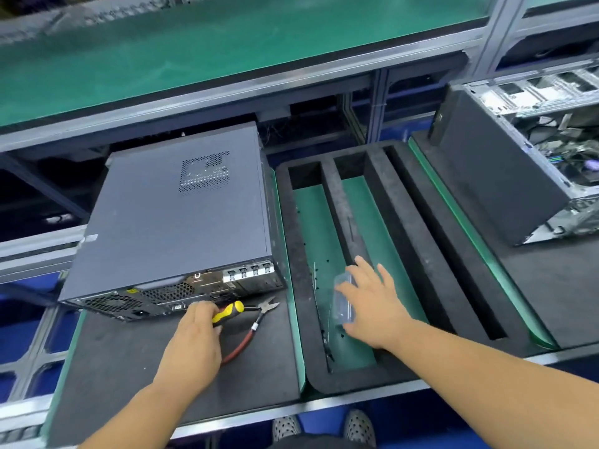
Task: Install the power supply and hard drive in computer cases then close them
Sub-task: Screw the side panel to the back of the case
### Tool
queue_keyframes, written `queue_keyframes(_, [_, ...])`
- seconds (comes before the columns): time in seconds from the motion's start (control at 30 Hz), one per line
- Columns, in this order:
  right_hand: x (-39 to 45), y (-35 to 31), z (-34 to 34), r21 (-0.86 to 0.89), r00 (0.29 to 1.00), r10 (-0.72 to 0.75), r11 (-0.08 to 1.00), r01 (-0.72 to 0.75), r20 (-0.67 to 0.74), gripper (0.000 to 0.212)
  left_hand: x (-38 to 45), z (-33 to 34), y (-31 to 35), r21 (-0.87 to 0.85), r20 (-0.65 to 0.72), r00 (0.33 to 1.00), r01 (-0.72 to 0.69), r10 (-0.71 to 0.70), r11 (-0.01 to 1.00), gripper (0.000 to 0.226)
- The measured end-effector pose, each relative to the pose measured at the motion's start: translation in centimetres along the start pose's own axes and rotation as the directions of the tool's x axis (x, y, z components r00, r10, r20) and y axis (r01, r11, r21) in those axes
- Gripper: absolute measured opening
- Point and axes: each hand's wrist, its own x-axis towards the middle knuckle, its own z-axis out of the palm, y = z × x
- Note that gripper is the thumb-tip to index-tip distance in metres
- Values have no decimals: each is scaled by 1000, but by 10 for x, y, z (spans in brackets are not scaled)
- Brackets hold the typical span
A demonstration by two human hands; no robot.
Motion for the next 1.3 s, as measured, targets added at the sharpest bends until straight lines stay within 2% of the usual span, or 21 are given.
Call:
queue_keyframes(0.07, [-11,4,-6,326,986,90,945,-39,-141,82,-3,-4,3,-89,47,998,49,-45,995,36])
queue_keyframes(0.13, [-23,1,-10,605,965,189,795,-44,-180,84,-2,-8,9,-131,119,991,77,-61,988,32])
queue_keyframes(0.2, [-32,-16,-12,702,970,157,712,18,-185,87,0,-8,20,-180,180,983,63,-31,982,23])
queue_keyframes(0.3, [-39,-54,-4,706,987,-11,697,121,-158,95,5,-1,38,-317,253,967,64,20,946,12])
queue_keyframes(0.37, [-39,-74,9,659,982,-155,728,186,-106,98,6,4,45,-370,273,961,55,51,927,8])
queue_keyframes(0.47, [-37,-86,21,502,953,-302,829,245,32,89,1,7,46,-285,306,948,0,91,958,31])
queue_keyframes(0.53, [-35,-84,18,418,943,-329,864,279,51,84,-2,9,41,-186,332,938,-42,103,982,44])
queue_keyframes(0.6, [-38,-85,13,353,948,-319,888,295,10,81,-4,11,36,-102,382,919,-57,92,993,51])
queue_keyframes(0.73, [-50,-102,12,310,978,-198,928,207,-60,67,-5,11,32,-88,428,901,-33,67,996,76])
queue_keyframes(0.83, [-47,-118,19,256,988,-151,957,136,41,90,-7,20,31,-105,360,930,-35,71,994,56])
queue_keyframes(0.9, [-37,-122,18,221,986,-166,962,158,20,80,-8,23,27,-112,308,951,1,34,994,37])
queue_keyframes(0.97, [-25,-117,10,258,974,-226,942,214,21,72,-8,19,24,-95,306,951,66,-34,993,34])
queue_keyframes(1.03, [-12,-106,0,314,955,-292,913,260,57,74,-10,14,20,-82,343,937,93,-60,992,52])
queue_keyframes(1.17, [8,-88,-11,417,907,-409,846,333,104,69,-16,19,22,-54,373,927,-12,32,998,99])
queue_keyframes(1.23, [11,-86,-7,406,894,-441,833,375,79,65,-17,29,27,-31,329,944,-28,37,999,106])
queue_keyframes(1.3, [10,-87,-1,375,899,-437,839,394,36,64,-18,36,31,-22,272,962,-23,28,1000,104])
